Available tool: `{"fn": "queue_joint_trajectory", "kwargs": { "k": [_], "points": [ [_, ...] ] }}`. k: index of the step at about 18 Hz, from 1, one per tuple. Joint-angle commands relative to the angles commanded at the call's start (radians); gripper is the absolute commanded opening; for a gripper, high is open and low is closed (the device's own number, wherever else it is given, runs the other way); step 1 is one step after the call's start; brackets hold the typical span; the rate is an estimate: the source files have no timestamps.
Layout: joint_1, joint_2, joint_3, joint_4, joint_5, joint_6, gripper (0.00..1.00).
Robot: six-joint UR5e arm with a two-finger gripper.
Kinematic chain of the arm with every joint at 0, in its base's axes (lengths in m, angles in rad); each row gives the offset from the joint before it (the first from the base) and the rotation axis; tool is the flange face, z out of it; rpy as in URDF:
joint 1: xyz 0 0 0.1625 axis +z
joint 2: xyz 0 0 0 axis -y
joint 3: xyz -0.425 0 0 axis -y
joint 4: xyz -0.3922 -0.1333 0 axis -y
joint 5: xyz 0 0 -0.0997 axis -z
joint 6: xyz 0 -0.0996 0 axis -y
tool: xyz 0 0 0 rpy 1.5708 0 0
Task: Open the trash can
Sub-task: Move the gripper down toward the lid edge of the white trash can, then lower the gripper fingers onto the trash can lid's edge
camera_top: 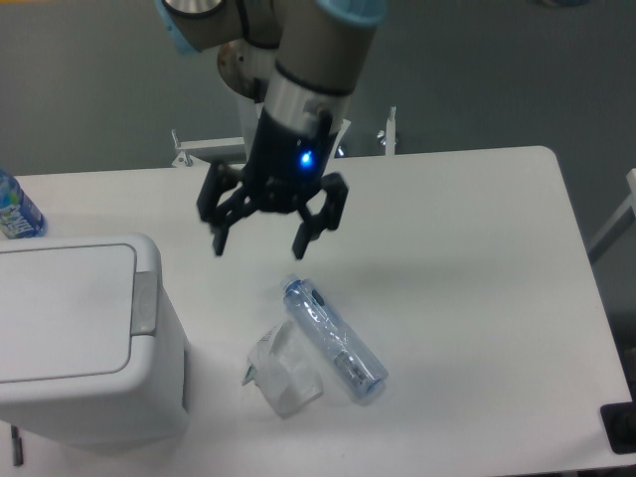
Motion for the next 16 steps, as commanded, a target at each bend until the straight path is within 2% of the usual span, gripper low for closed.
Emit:
{"fn": "queue_joint_trajectory", "kwargs": {
  "k": [6, 16],
  "points": [
    [-0.043, -0.017, -0.005, 0.021, 0.002, 0.002, 1.0],
    [-0.074, -0.035, -0.008, 0.037, 0.006, 0.0, 1.0]
  ]
}}
